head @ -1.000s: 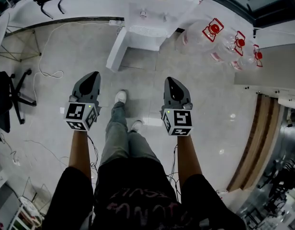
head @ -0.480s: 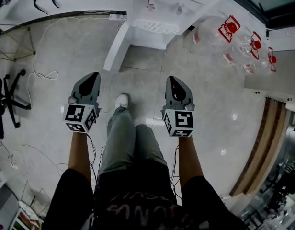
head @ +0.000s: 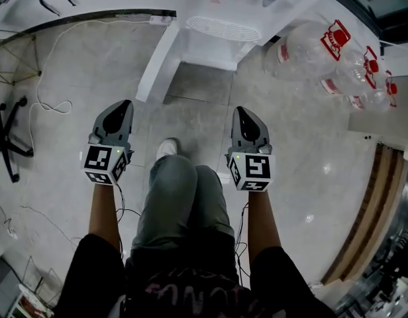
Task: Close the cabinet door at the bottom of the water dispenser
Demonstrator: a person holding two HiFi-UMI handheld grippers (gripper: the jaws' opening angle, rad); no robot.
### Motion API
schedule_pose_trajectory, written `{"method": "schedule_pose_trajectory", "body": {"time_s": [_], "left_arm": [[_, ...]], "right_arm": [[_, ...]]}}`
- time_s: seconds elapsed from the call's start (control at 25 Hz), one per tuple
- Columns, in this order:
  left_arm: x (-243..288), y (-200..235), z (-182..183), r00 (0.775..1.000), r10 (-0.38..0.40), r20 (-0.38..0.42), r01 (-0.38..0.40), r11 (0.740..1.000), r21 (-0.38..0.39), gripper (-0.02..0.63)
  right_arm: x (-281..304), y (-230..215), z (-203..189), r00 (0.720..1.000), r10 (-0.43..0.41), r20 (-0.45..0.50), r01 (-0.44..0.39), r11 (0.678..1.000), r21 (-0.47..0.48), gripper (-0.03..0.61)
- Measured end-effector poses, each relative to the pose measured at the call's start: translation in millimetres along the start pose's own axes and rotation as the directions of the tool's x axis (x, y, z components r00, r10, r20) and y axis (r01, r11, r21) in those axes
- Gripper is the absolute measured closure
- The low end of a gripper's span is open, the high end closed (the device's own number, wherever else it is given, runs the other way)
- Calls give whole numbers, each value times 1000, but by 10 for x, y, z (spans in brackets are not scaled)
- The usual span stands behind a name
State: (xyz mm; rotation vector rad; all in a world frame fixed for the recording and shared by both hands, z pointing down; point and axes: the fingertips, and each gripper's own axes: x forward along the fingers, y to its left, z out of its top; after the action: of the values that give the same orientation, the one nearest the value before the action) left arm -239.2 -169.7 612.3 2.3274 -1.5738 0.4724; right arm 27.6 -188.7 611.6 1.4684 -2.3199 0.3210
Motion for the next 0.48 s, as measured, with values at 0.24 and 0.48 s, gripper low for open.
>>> {"method": "schedule_pose_trajectory", "body": {"time_s": [0.24, 0.48], "left_arm": [[224, 174, -591, 1000, 25, 19, -25, 1000, 17, 598], [395, 284, -986, 999, 24, 49, -25, 999, 28, 597]], "right_arm": [[280, -34, -605, 1000, -18, 9, 18, 1000, 8, 566], [452, -177, -1055, 998, -41, 37, 40, 999, 32, 566]]}}
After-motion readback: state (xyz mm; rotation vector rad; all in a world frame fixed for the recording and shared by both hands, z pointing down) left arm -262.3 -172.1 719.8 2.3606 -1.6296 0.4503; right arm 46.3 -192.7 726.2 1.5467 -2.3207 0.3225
